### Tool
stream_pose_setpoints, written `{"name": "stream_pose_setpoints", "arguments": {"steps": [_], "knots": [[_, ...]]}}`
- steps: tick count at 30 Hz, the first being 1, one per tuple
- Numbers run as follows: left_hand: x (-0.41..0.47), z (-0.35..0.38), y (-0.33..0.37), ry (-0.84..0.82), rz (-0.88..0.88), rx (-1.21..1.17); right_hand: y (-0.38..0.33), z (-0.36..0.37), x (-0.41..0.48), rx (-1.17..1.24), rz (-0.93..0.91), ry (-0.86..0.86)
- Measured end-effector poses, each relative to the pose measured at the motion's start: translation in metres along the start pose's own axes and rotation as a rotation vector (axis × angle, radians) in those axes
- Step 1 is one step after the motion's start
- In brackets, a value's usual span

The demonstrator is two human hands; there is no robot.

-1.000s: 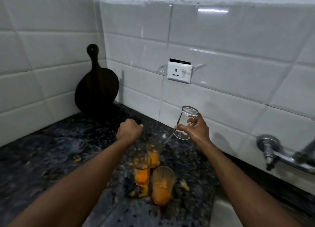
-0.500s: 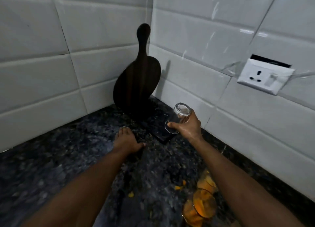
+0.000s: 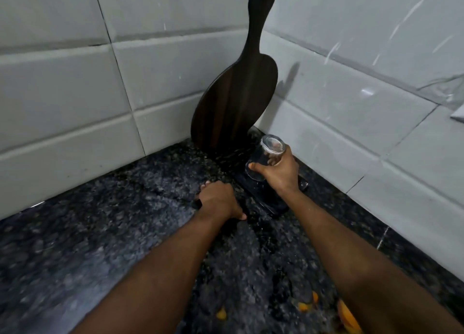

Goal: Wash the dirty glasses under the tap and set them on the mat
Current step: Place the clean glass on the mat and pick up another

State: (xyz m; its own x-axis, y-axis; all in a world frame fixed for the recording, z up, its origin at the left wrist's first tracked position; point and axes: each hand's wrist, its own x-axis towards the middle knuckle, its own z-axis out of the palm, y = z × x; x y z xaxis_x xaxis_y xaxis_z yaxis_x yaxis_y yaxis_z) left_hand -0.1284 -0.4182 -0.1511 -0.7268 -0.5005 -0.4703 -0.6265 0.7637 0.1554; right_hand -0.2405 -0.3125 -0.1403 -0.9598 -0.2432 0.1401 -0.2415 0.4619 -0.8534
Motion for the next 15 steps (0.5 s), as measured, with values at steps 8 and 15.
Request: {"name": "stream_pose_setpoints", "arguments": {"steps": [8, 15], "knots": [[0.001, -0.011, 0.004, 0.017, 0.014, -0.029, 0.003, 0.021, 0.004, -0.075, -0.045, -0.098], [0.003, -0.012, 0.005, 0.007, 0.012, -0.06, 0.003, 0.025, 0.004, -0.114, -0.073, -0.129]]}}
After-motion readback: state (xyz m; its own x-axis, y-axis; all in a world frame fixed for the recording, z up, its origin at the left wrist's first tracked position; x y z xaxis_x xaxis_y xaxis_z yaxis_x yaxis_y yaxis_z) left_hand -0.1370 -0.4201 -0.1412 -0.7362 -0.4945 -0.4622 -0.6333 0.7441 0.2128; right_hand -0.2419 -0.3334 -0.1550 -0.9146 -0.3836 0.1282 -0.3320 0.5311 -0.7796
